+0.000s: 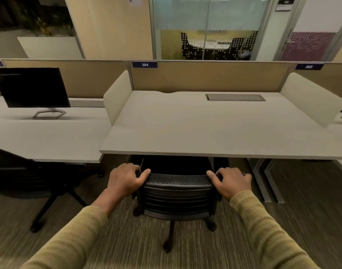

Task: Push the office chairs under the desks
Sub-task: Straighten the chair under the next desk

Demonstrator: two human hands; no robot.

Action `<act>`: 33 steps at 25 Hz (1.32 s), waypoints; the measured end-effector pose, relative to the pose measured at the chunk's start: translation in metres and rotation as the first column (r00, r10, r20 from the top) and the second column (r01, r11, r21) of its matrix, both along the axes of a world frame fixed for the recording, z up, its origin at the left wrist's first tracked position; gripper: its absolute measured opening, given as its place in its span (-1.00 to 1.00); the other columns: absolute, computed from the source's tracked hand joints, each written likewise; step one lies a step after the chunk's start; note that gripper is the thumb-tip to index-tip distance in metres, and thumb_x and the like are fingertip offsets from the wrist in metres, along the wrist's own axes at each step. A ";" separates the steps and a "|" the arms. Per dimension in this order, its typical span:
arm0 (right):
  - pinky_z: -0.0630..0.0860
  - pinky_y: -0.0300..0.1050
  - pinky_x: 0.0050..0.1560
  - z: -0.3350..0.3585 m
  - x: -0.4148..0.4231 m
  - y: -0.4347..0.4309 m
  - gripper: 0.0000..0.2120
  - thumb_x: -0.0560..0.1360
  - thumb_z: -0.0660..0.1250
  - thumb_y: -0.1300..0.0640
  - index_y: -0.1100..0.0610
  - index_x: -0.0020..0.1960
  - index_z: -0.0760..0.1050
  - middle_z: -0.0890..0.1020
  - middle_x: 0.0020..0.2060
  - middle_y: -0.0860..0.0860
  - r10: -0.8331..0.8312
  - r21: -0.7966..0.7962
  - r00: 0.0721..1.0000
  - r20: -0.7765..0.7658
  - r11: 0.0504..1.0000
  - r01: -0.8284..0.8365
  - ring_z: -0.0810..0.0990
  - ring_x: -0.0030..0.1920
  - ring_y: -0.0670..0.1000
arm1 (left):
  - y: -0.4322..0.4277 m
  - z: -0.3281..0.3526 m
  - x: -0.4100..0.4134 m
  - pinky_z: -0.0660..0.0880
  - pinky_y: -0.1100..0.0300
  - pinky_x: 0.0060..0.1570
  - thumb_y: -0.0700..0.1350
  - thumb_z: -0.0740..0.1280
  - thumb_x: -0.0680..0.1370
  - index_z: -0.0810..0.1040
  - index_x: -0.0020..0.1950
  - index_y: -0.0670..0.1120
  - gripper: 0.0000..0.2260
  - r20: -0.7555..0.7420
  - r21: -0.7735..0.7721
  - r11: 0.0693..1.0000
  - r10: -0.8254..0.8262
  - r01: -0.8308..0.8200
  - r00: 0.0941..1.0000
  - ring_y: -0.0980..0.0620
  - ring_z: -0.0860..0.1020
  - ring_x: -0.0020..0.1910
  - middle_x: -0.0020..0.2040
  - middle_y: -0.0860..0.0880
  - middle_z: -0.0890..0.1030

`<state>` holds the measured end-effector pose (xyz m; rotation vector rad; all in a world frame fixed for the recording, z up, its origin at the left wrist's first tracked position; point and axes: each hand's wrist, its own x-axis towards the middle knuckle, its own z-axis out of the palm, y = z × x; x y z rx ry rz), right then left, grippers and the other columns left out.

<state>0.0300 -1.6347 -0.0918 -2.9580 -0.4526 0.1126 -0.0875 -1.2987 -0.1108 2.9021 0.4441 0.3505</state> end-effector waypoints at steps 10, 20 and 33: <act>0.29 0.03 -0.03 -0.001 -0.088 -0.104 -0.54 0.56 0.00 -0.32 -0.07 -0.26 0.46 0.52 -0.32 -0.14 -0.136 0.130 0.965 0.224 0.986 0.109 0.52 -0.16 0.00 | -0.098 0.010 -0.057 0.44 0.05 -0.25 0.40 0.15 0.51 0.48 -0.40 0.05 -0.50 0.176 0.022 0.995 -0.095 0.093 0.980 0.12 0.43 -0.43 -0.46 0.12 0.43; 0.23 -0.04 -0.15 -0.016 -0.053 -0.187 -0.57 0.53 0.07 -0.22 0.00 -0.24 0.57 0.59 -0.34 -0.10 -0.169 0.229 0.867 0.468 0.971 0.065 0.56 -0.21 0.05 | -0.178 0.000 -0.039 0.38 0.06 -0.18 0.42 0.17 0.51 0.50 -0.32 0.06 -0.52 0.244 -0.006 0.990 -0.134 0.140 0.960 0.09 0.45 -0.37 -0.39 0.12 0.47; 0.33 0.00 -0.16 -0.016 0.134 -0.250 -0.50 0.51 0.04 -0.26 0.04 -0.21 0.60 0.63 -0.31 -0.01 -0.080 0.158 0.881 0.466 0.987 0.006 0.59 -0.20 0.14 | -0.249 -0.004 0.120 0.33 0.03 -0.19 0.39 0.08 0.55 0.46 -0.26 0.05 -0.53 0.194 -0.004 0.992 -0.120 0.123 0.974 0.05 0.43 -0.30 -0.32 0.13 0.45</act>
